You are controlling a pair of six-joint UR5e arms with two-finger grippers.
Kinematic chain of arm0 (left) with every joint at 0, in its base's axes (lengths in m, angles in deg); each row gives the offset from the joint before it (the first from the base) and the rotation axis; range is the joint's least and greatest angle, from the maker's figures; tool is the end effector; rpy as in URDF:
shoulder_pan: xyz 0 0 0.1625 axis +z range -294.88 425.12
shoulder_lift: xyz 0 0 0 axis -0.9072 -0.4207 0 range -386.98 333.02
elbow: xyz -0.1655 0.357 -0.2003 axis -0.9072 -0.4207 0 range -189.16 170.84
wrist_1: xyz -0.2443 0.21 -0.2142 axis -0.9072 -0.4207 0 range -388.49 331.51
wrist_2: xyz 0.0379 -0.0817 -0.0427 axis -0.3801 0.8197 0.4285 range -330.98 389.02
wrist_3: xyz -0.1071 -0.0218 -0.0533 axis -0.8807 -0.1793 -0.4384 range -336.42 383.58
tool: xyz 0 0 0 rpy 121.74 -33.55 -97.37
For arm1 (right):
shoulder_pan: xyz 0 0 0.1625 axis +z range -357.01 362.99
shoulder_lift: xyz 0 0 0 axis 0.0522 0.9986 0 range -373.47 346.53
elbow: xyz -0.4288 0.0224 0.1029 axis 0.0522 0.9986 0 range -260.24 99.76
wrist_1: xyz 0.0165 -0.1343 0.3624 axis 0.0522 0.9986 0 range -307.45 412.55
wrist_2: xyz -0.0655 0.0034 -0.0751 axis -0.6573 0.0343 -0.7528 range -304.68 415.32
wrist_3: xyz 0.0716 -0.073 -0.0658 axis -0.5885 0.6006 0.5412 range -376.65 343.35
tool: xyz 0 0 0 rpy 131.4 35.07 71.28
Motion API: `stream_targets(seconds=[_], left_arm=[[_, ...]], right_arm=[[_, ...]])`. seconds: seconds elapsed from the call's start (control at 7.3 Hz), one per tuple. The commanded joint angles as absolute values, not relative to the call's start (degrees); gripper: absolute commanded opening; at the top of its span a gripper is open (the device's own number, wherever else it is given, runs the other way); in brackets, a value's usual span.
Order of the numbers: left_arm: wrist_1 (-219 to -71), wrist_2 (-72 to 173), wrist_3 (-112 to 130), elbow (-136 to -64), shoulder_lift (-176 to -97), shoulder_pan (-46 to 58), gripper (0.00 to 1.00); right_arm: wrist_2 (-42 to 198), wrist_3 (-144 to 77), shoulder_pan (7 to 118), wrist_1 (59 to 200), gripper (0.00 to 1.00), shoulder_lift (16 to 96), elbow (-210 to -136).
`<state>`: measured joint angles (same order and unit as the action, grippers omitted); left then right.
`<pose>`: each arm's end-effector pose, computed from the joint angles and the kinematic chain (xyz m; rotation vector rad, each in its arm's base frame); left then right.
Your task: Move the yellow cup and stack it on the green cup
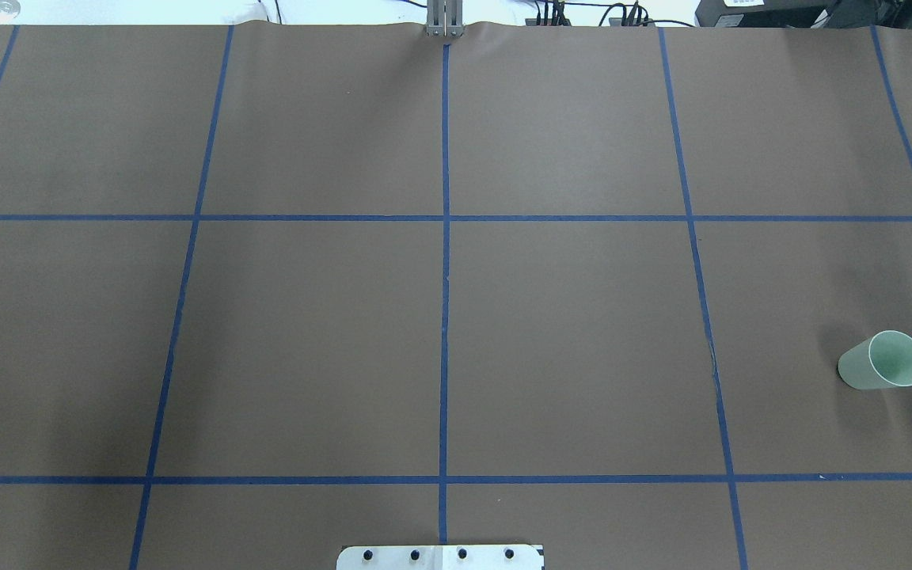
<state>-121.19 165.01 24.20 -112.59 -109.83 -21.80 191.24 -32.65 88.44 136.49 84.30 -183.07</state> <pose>-0.0233 -0.4196 0.6288 0.1312 0.8043 0.1238 0.0128 -0.4184 0.6317 0.0381 -0.8191 0.1109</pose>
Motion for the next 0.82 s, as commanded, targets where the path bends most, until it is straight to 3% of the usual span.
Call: stream_targets(seconds=[0.0, 0.68], left_arm=[[-121.3, 165.0, 24.2, -112.6, -109.8, -21.8, 1.0], [-121.5, 165.2, 24.4, -113.0, -109.3, -21.8, 1.0]], right_arm=[[191.5, -32.6, 88.4, 136.5, 1.0, 84.3, -183.2], [191.8, -32.8, 88.3, 136.6, 1.0, 84.4, -183.0]])
